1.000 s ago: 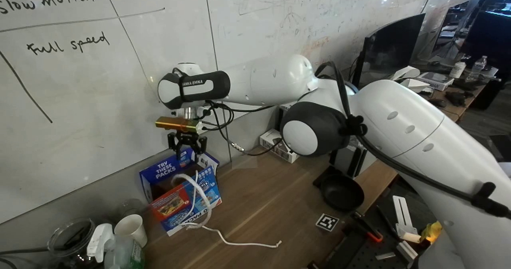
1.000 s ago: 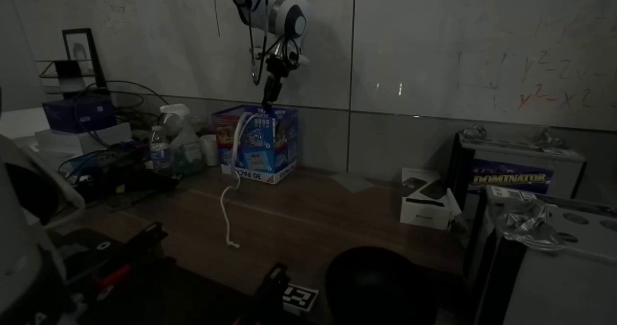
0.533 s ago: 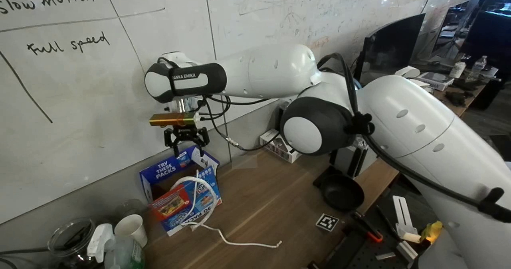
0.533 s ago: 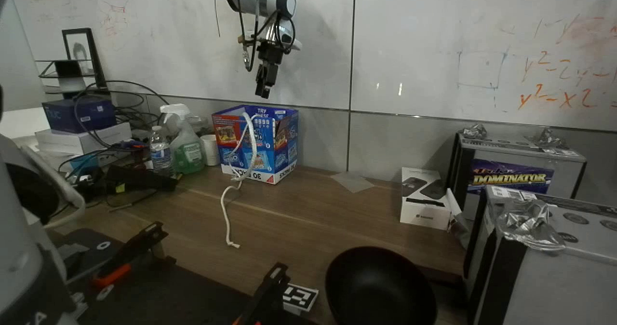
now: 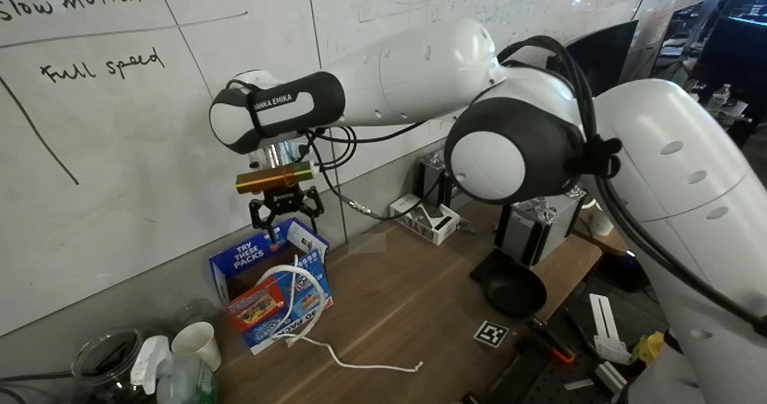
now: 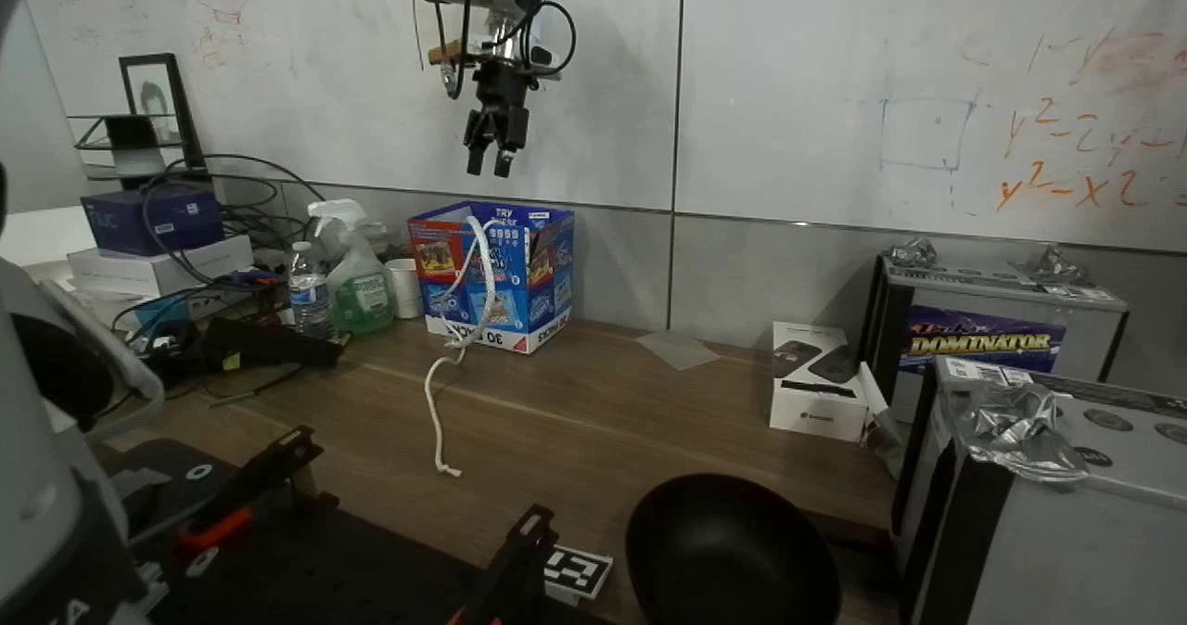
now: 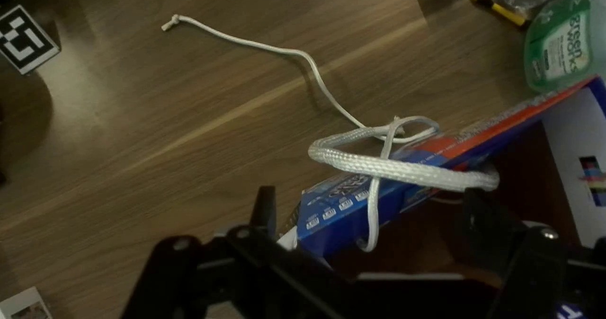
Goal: Pick up the white ropes and put them in the box
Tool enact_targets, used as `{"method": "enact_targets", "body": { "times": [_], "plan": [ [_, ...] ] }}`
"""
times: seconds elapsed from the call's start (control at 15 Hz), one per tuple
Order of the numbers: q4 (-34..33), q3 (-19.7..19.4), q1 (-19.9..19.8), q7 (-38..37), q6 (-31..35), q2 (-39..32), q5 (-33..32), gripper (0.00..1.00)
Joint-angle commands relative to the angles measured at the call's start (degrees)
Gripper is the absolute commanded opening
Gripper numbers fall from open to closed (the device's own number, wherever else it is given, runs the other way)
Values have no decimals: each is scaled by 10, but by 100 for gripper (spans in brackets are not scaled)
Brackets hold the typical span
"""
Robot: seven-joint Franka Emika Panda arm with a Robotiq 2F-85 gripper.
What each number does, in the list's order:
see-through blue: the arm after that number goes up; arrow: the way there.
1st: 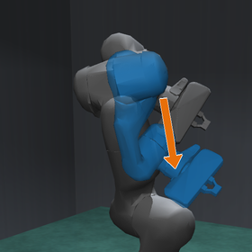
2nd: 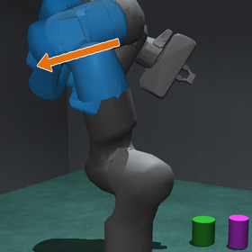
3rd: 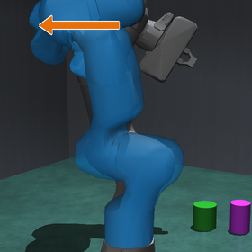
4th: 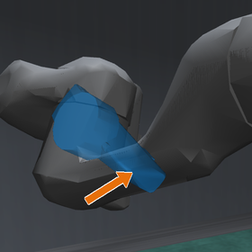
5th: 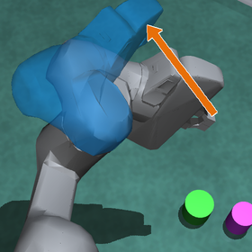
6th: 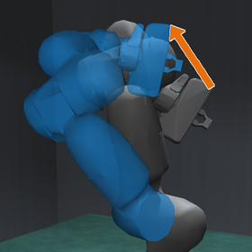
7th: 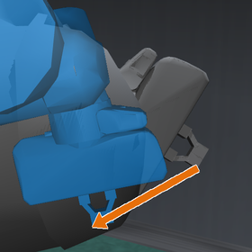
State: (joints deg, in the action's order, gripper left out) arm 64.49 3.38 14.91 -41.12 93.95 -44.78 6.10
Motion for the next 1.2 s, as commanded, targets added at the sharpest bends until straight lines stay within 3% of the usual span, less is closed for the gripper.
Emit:
{"method": "enact_targets", "body": {
  "times": [0.0,0.27,0.8,1.13],
  "plan": [
    [139,9,-6,78,50,84,-5,100],
    [247,9,-6,171,109,125,-5,100],
    [493,33,-48,384,260,159,7,100],
    [656,56,-60,454,429,201,8,100]
  ]
}}
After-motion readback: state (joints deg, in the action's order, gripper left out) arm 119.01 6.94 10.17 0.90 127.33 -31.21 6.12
